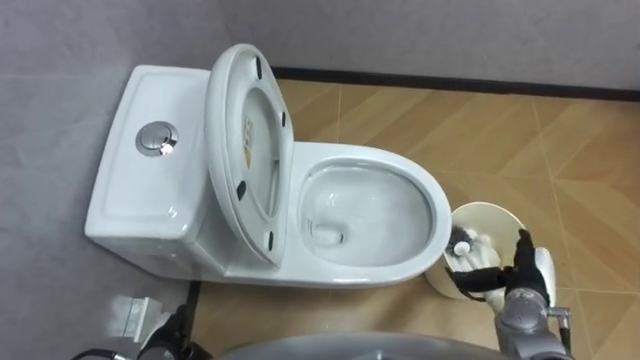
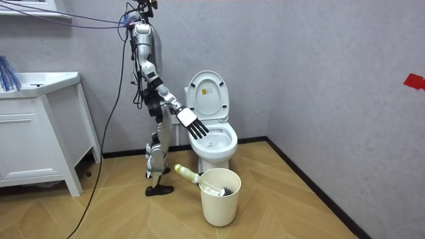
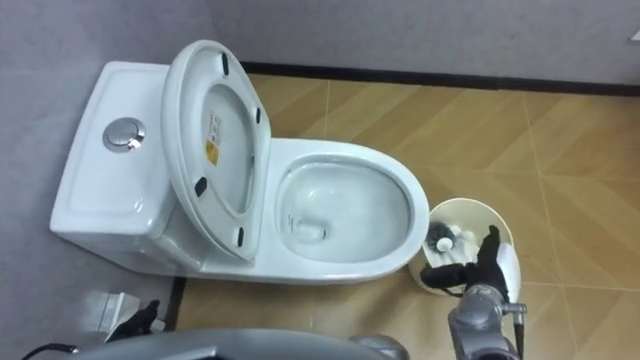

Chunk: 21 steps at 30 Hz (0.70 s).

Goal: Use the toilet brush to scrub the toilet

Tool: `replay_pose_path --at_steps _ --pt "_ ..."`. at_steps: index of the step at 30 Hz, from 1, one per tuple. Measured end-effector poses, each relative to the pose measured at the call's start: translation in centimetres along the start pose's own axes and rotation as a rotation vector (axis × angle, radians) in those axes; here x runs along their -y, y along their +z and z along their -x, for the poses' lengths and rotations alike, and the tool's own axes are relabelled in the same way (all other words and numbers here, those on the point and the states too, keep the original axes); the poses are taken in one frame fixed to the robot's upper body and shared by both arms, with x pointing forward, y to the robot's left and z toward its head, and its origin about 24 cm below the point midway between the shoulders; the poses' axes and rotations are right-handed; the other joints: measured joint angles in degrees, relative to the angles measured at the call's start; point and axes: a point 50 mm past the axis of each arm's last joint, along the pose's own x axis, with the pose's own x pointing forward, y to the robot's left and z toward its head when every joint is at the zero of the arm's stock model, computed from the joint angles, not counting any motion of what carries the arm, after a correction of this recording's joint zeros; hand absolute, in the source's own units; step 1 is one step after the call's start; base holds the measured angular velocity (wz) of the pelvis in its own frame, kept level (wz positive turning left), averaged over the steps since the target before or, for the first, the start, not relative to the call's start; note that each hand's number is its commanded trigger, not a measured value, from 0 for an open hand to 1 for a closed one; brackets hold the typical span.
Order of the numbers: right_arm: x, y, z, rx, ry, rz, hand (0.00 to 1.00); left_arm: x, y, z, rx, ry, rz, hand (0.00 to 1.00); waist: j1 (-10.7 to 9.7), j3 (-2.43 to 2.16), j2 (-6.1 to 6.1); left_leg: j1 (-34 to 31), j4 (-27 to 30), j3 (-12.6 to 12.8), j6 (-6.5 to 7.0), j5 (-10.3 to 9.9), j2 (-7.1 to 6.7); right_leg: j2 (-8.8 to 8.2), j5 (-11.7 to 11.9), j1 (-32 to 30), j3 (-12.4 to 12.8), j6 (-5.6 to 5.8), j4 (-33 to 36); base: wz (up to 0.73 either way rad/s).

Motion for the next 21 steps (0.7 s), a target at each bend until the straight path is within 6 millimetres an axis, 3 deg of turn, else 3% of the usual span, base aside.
replay_pose_path --at_steps 1,7,13,16,17,19,20,21 --pt "0.0 0.2 -0.1 0.003 -0.009 -0.003 0.0 -0.3 0.3 -0.1 0.011 0.006 -0.003 0.0 -0.01 0.16 -0.1 -0.67 0.48 -0.05 0.0 0.0 0.0 0.02 0.16 -0.4 -0.05 -0.05 -0.01 0.0" --pt "1.0 0.0 -1.1 -0.069 -0.043 -0.035 0.0 -1.2 1.1 -0.3 0.037 0.03 -0.004 0.0 0.01 0.11 0.07 -5.05 2.36 -1.3 0.11 0.07 -0.08 -0.36 0.31 -3.98 -1.49 -0.03 1.14 0.11" --pt "3.0 0.6 -2.5 -0.133 -0.11 -0.126 0.0 -2.8 2.4 -0.7 0.068 0.064 -0.001 0.0 0.46 0.3 0.44 -12.74 6.41 -2.31 0.14 0.09 -0.06 -0.46 0.56 -10.87 -2.5 -0.28 3.44 0.08" --pt "3.7 1.6 -3.2 -0.149 -0.121 -0.137 0.0 -3.1 3.6 -0.9 0.094 0.067 0.002 0.0 0.83 0.63 0.84 -18.31 10.14 -3.21 0.14 0.09 0.16 -0.59 0.54 -15.83 -3.36 -0.32 6.5 0.1" --pt "3.9 2.0 -3.4 -0.154 -0.128 -0.148 0.0 -3.4 4.9 -1.0 0.125 0.07 -0.01 0.0 1.23 0.76 0.9 -20.73 11.38 -3.39 0.15 0.09 0.2 -0.64 0.47 -18.08 -3.37 -0.43 7.59 0.04" --pt "4.2 3.2 -3.9 -0.147 -0.134 -0.188 0.0 -3.6 6.3 -1.2 0.161 0.073 -0.007 0.0 2.29 1.24 1.13 -24.74 13.47 -3.5 0.16 0.08 0.35 -0.77 0.36 -22.2 -3.33 -0.61 10.02 -0.02" --pt "4.5 4.2 -4.3 -0.141 -0.134 -0.221 0.0 -4.0 7.5 -1.3 0.188 0.08 -0.008 0.0 2.92 1.79 1.08 -27.46 14.88 -3.55 0.19 0.06 0.41 -0.86 0.29 -25.07 -3.3 -0.81 11.55 0.0" --pt "4.8 5.0 -4.5 -0.131 -0.132 -0.239 0.0 -4.4 8.8 -1.3 0.216 0.089 -0.007 0.0 3.18 2.04 0.96 -30.16 15.9 -3.58 0.45 0.21 0.3 -1.23 0.11 -28.09 -3.56 -1.1 13.38 0.0"
